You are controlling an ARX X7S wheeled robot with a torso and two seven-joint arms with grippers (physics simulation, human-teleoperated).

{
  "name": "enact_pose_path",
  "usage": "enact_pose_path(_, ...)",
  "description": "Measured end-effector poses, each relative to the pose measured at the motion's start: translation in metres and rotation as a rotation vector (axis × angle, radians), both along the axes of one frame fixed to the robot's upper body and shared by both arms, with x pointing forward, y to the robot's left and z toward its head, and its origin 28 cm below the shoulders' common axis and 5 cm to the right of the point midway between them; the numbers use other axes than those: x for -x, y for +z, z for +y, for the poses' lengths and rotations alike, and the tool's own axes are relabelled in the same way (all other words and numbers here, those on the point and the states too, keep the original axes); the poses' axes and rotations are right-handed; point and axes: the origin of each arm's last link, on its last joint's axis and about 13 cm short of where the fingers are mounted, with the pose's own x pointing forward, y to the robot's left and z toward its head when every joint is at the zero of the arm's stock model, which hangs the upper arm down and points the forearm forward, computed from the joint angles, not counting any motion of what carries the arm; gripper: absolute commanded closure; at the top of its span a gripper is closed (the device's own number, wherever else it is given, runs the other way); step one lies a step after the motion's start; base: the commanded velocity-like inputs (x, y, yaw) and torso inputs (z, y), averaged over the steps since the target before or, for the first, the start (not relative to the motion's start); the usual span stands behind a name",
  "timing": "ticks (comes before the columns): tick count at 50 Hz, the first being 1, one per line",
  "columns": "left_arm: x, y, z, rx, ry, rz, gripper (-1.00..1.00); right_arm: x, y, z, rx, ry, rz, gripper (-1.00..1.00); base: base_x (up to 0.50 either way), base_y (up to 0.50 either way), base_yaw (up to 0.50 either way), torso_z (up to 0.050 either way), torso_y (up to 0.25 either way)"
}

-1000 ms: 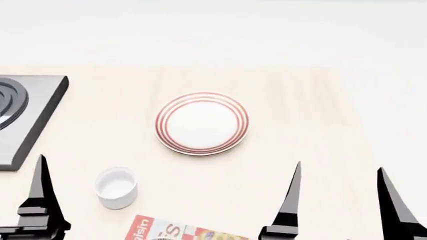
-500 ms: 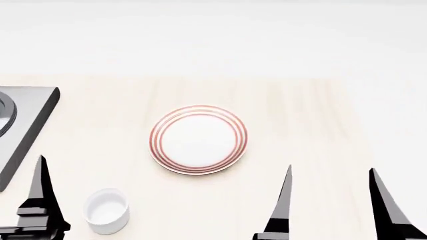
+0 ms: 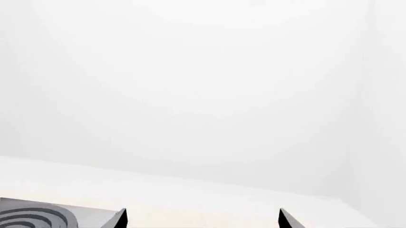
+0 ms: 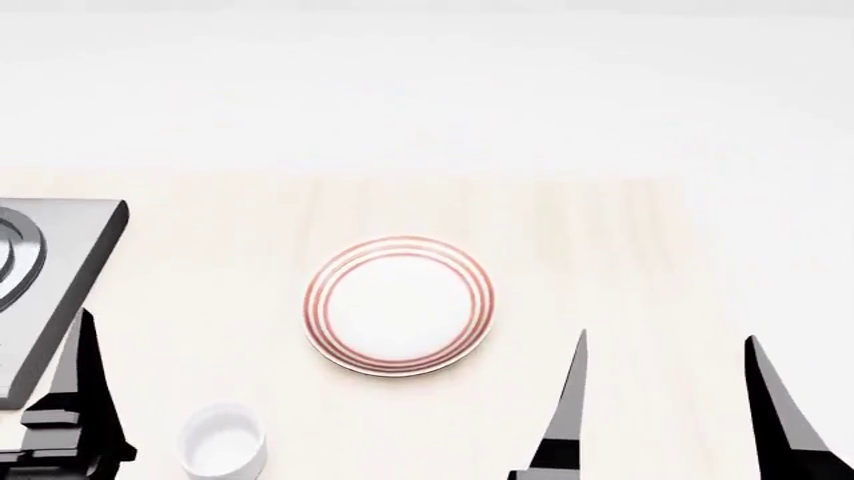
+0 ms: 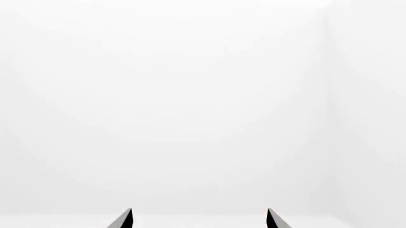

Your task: Pick the akita bowl on the cookies box and place it on the plate.

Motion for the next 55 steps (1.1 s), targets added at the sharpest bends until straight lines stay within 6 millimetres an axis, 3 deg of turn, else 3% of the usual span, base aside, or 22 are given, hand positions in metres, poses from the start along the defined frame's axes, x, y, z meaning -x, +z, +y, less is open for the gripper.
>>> enact_pose_path(19,0.0009,0.0003,0.0009,0.024,-0.027,0.018,-1.00,0.0008,0.0008,-0.0011,0.000,0.001,-0.003,-1.00,0.00,0.00,0.00,0.050,0.000)
enact_pose_path(28,0.0011,0.0003,0.0016,0.037,-0.025,0.008,-1.00,0.0010,0.0011,-0.0013,0.001,0.001,-0.004,-1.00,0.00,0.00,0.00,0.000,0.000)
enact_pose_path(55,0.0022,0.0002,0.0020,0.026,-0.018,-0.016,-1.00,0.0013,0.0009,-0.0018,0.005,0.001,-0.006,-1.00,0.00,0.00,0.00,0.005,-0.247)
